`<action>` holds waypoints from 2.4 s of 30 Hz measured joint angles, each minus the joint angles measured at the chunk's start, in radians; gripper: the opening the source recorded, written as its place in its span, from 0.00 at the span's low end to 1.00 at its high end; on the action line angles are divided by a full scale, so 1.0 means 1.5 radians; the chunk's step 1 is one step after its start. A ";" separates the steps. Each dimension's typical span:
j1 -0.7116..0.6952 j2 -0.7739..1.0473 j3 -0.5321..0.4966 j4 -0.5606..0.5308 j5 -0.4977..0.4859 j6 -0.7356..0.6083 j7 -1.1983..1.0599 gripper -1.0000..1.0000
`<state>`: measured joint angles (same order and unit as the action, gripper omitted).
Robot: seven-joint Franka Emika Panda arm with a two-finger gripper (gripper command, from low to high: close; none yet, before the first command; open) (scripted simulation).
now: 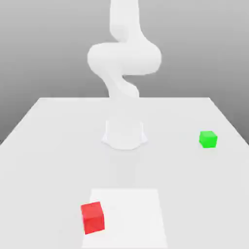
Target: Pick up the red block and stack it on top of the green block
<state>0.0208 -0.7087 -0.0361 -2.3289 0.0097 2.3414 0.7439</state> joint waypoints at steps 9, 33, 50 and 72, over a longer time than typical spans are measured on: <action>0.036 0.222 -0.075 -0.070 0.034 0.101 -0.144 0.50; -0.018 0.692 -0.070 -0.158 0.113 0.364 -0.388 0.00; 0.215 0.488 0.043 -0.241 0.082 0.244 -0.341 0.00; 0.681 0.343 0.365 -0.392 0.149 0.262 -0.334 0.00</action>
<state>1.0421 -0.1949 0.5109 -2.9164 0.2331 2.7346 0.2428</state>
